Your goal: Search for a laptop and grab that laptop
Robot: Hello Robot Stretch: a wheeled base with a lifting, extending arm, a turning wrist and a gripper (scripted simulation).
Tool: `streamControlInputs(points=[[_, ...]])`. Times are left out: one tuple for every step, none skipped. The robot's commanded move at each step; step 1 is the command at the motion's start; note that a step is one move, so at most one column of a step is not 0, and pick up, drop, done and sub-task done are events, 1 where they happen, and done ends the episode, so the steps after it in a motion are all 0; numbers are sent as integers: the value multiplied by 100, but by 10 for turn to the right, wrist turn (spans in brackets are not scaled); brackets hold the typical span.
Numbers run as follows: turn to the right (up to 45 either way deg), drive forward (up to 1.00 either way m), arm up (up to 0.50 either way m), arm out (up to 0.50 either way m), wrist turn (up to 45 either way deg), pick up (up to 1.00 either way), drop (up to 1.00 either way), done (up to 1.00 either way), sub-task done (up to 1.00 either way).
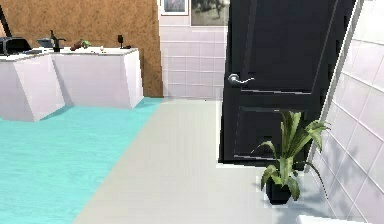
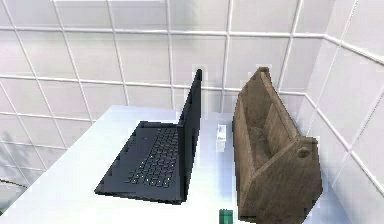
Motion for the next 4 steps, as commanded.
streamControlInputs(points=[[0,0,38,0,0,0,0,0,0],[0,0,0,6,0,0,0,0,0],[0,0,0,0,450,0,0,0,0],[0,0,0,0,450,0,0,0,0]])
